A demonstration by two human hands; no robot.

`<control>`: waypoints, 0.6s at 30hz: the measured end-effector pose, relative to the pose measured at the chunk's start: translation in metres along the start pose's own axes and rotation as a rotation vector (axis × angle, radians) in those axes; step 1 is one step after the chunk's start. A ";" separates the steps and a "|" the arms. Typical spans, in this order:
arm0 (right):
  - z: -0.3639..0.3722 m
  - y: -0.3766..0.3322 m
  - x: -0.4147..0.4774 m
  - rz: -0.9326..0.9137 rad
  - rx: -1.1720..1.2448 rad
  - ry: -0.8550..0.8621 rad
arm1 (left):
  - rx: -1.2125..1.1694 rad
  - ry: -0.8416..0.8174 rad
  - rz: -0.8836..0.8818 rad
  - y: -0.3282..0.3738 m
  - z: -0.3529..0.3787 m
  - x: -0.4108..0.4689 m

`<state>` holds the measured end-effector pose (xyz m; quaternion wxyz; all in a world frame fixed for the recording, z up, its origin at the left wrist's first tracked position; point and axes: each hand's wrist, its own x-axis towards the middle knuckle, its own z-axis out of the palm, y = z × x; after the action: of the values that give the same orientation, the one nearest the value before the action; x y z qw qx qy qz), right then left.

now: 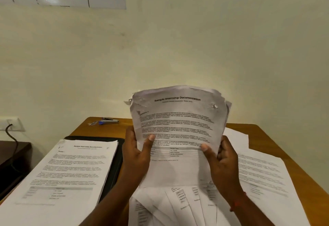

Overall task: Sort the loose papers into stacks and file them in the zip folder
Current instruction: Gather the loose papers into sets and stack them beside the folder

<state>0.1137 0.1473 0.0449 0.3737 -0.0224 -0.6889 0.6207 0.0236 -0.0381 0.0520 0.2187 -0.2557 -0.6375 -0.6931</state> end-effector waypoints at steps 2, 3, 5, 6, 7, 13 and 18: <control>-0.002 -0.001 -0.001 -0.017 0.023 0.016 | 0.028 0.027 0.043 0.002 0.001 -0.001; -0.002 -0.003 -0.001 -0.032 0.040 0.031 | 0.052 0.059 0.085 0.005 0.000 -0.001; -0.002 -0.003 0.000 -0.058 0.052 0.055 | 0.082 0.116 0.158 0.013 0.002 -0.002; 0.000 0.001 -0.001 -0.058 0.034 0.060 | 0.088 0.127 0.167 0.013 0.003 -0.003; 0.003 0.006 -0.002 -0.040 0.008 0.062 | 0.089 0.130 0.148 0.011 0.005 -0.005; 0.017 0.032 -0.010 0.002 -0.231 0.068 | 0.110 0.049 -0.112 -0.014 0.015 -0.016; 0.018 0.048 -0.012 0.019 -0.391 -0.030 | 0.183 0.016 -0.160 -0.029 0.010 -0.010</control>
<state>0.0922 0.1370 -0.0020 0.3460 -0.0921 -0.8015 0.4790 0.0140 -0.0255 0.0237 0.1901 -0.1773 -0.7147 -0.6494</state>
